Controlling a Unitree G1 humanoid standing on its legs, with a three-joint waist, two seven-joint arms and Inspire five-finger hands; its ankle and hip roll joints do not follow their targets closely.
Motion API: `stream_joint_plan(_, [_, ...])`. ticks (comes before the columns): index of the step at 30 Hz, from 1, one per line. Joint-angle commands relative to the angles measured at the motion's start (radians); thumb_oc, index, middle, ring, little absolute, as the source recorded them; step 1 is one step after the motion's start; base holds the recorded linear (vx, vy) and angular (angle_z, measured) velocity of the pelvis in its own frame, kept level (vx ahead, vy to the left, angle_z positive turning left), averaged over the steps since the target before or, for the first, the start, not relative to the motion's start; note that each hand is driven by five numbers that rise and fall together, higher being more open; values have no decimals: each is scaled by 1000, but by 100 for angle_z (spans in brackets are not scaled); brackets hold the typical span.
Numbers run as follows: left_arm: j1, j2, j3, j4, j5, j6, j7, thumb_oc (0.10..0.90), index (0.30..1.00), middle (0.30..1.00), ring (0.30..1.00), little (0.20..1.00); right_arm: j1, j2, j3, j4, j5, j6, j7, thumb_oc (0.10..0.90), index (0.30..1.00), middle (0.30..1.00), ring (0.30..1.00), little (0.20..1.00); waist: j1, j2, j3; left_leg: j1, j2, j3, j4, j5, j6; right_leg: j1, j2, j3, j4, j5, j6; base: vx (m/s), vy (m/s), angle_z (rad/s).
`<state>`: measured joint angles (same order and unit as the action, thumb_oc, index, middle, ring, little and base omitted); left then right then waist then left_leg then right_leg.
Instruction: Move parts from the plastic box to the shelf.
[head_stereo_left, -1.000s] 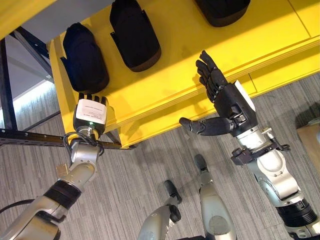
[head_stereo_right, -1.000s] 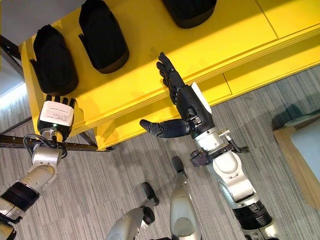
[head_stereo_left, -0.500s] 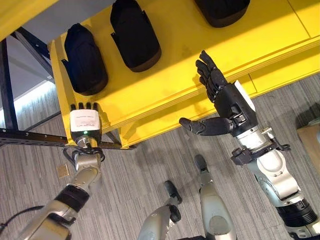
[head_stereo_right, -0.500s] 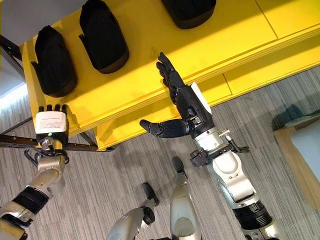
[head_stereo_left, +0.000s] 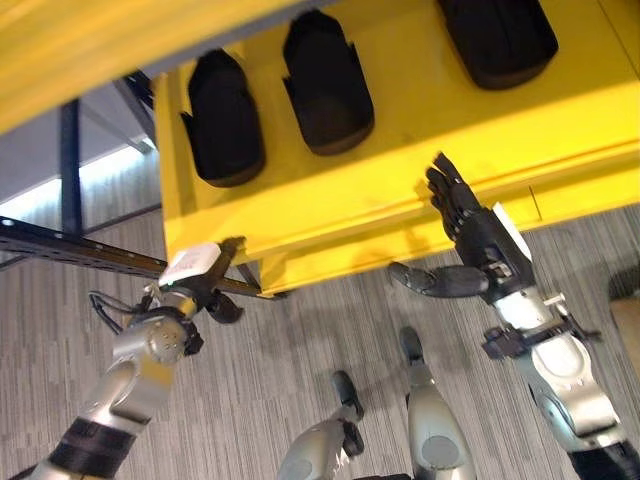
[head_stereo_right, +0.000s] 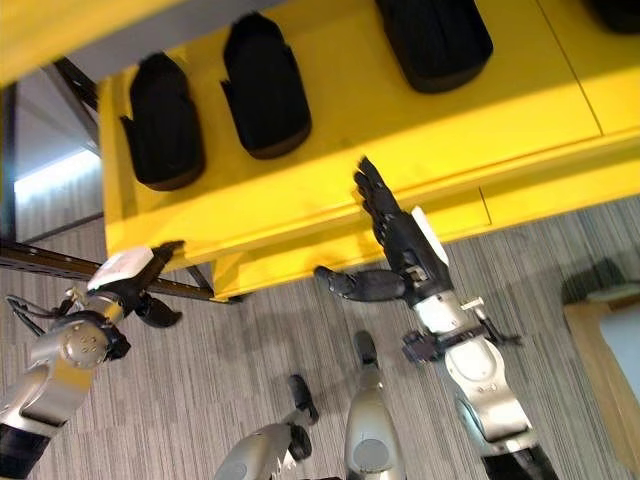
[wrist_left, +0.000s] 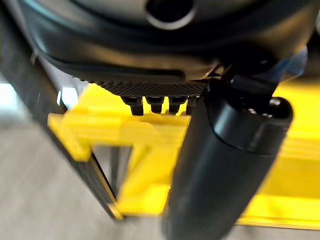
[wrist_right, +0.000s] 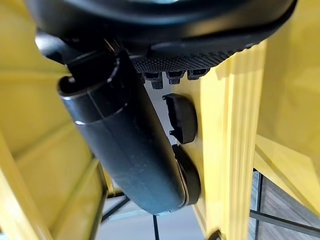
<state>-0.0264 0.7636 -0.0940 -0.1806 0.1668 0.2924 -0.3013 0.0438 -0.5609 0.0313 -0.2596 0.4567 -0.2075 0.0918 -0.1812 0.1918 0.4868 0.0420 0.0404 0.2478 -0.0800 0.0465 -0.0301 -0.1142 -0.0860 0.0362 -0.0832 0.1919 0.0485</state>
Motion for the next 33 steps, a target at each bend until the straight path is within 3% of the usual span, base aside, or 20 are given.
stream_joint_plan(1, [198,-59,-26,13,-293,-210,5,900,1000,1000,1000,1000,33,43,-53,13,105,-118,29,900,1000,1000,1000,1000,31,-73,-238,-45,62,-62,53,3,-27,23,-88,-86,92,-108,82,122,-105,32])
stream_joint_plan(2, [220,-83,-18,27,-269,-230,62,900,1000,1000,1000,1000,52,62,-60,53,100,-137,22,900,1000,1000,1000,1000,39,-85,-257,-35,70,-68,37,8,-30,39,-86,-95,81,-108,81,95,-169,23])
stream_joint_plan(3, [247,-103,-5,68,-274,-365,169,900,1000,1000,1000,1000,75,88,-73,111,47,-164,-27,900,1000,1000,1000,1000,54,-109,-283,-19,83,-76,14,14,-34,62,-83,-107,65,-106,80,59,-153,16])
stream_joint_plan(4, [255,-111,-3,84,-264,-388,183,900,1000,1000,1000,1000,78,93,-71,131,40,-172,-43,900,1000,1000,1000,1000,59,-117,-289,-14,86,-77,7,17,-36,71,-83,-113,58,-105,80,60,-231,25])
stream_joint_plan(5, [284,-163,-1,208,-250,-425,271,900,1000,1000,1000,1000,91,128,-76,228,28,-182,-136,900,1000,1000,1000,1000,85,-153,-320,2,102,-84,-5,13,-43,108,-78,-134,30,-105,79,41,-180,26])
stream_joint_plan(7, [288,-202,-23,347,-175,-528,345,900,1000,1000,1000,1000,89,149,-77,292,-9,-166,-211,900,1000,1000,1000,1000,94,-177,-334,12,110,-82,-7,9,-46,126,-72,-145,14,-101,81,22,-128,19])
stream_joint_plan(8, [281,-221,-35,413,-151,-571,352,900,1000,1000,1000,1000,84,157,-75,316,-10,-160,-223,900,1000,1000,1000,1000,95,-186,-338,16,112,-79,-7,7,-47,132,-70,-146,5,-98,81,-5,-65,29])
stream_joint_plan(10, [277,-312,-72,574,-220,-589,330,900,1000,1000,1000,1000,70,175,-71,401,-60,-96,-272,900,1000,1000,1000,1000,98,-216,-352,31,120,-61,-7,-2,-50,141,-66,-149,-4,-92,87,-17,-46,18])
stream_joint_plan(13, [255,-385,-68,710,-264,-643,255,900,1000,1000,1000,1000,57,186,-46,524,-138,-51,-283,900,1000,1000,1000,1000,102,-233,-360,41,120,-50,-7,-12,-48,145,-67,-150,-4,-91,90,-17,-9,-18])
stream_joint_plan(15, [233,-423,-55,861,-304,-649,201,900,1000,1000,1000,1000,30,179,-16,709,-186,5,-285,900,1000,1000,1000,1000,109,-246,-368,52,119,-38,-7,-17,-50,151,-67,-150,-4,-88,94,-13,-4,-28])
stream_joint_plan(18, [186,-430,-23,1046,-352,-638,190,900,1000,1000,1000,1000,-4,166,50,980,-253,109,-167,900,1000,1000,1000,1000,123,-255,-373,64,119,-29,-7,-23,-50,158,-68,-156,-4,-87,98,-3,-7,0])
stream_joint_plan(20, [141,-428,3,1214,-415,-662,97,900,1000,1000,1000,1000,-27,191,76,1299,-300,114,-6,900,1000,1000,1000,1000,144,-262,-375,75,120,-32,-7,-27,-47,169,-68,-168,-4,-88,100,11,-46,1])
stream_joint_plan(21, [138,-428,4,1224,-407,-662,99,900,1000,1000,1000,1000,-30,194,79,1325,-319,113,5,900,1000,1000,1000,1000,146,-262,-375,77,120,-33,-7,-28,-46,170,-68,-169,-4,-89,100,26,-44,-1])
stream_joint_plan(23, [127,-424,18,1275,-401,-657,39,900,1000,1000,1000,1000,-37,205,107,1461,-405,210,153,900,1000,1000,1000,1000,167,-262,-377,84,119,-40,-7,-30,-45,181,-68,-183,-4,-90,99,16,-14,1])
stream_joint_plan(24, [127,-426,21,1287,-400,-654,20,900,1000,1000,1000,1000,-35,210,125,1489,-438,237,206,900,1000,1000,1000,1000,173,-261,-377,87,118,-44,-7,-32,-43,185,-69,-187,-4,-92,99,35,-17,4])
stream_joint_plan(25, [126,-426,22,1296,-385,-647,6,900,1000,1000,1000,1000,-31,217,149,1523,-478,222,251,900,1000,1000,1000,1000,180,-259,-379,93,118,-49,-7,-33,-42,192,-69,-195,-4,-94,96,37,-8,12])
stream_joint_plan(30, [120,-447,24,1317,-412,-630,-66,900,1000,1000,1000,1000,-41,228,184,1528,-373,241,332,900,1000,1000,1000,1000,185,-252,-390,110,118,-53,-7,-38,-41,209,-69,-208,-4,-101,91,32,3,7])
stream_joint_plan(33, [102,-462,31,1310,-528,-585,-135,900,1000,1000,1000,1000,-56,230,196,1512,-353,192,377,900,1000,1000,1000,1000,178,-252,-394,115,118,-45,-7,-41,-41,210,-70,-208,-4,-102,91,-1,0,-1])
